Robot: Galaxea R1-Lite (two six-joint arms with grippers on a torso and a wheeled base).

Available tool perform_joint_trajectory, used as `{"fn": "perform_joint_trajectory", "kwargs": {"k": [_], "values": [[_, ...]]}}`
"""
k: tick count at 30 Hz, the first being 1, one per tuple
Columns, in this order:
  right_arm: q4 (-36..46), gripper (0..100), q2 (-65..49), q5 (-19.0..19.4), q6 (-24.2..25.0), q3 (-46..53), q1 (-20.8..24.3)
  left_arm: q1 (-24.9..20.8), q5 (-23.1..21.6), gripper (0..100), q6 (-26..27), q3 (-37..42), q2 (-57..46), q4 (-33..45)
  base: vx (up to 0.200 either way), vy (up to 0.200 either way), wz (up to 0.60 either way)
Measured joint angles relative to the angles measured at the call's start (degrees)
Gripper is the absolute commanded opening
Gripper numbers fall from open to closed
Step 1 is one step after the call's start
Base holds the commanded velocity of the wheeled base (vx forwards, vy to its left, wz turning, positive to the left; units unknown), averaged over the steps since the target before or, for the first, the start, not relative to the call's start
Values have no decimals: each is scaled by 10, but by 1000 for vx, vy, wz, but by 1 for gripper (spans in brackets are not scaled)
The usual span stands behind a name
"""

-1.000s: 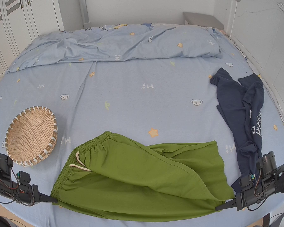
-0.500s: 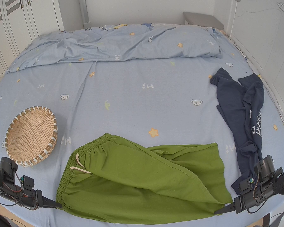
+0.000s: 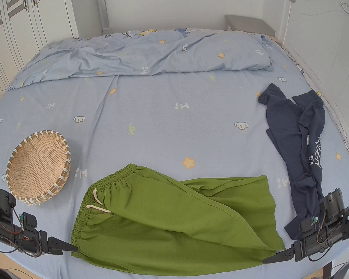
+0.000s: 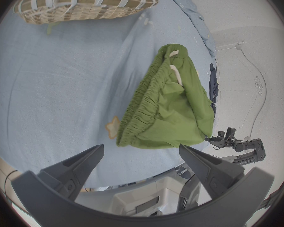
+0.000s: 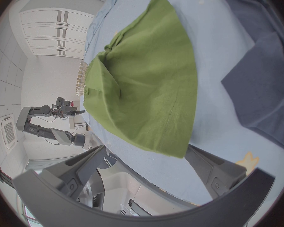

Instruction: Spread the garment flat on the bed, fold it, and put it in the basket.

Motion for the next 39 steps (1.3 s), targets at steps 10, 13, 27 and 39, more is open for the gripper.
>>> {"fn": "perform_joint_trajectory", "kwargs": {"k": [10, 13, 27, 39], "values": [[131, 100, -178, -41, 1, -39, -12, -7, 2, 100, -13, -150, -104, 181, 0, 0, 0], [174, 100, -217, -45, 1, -79, -19, -23, 3, 100, -22, -207, -117, 200, 0, 0, 0], [226, 100, -237, -50, 1, -271, -25, -185, 4, 100, -134, -441, 12, 139, 0, 0, 0], [222, 100, -191, -49, 3, -319, -14, -291, 78, 100, -168, -616, 202, 110, 0, 0, 0]]}}
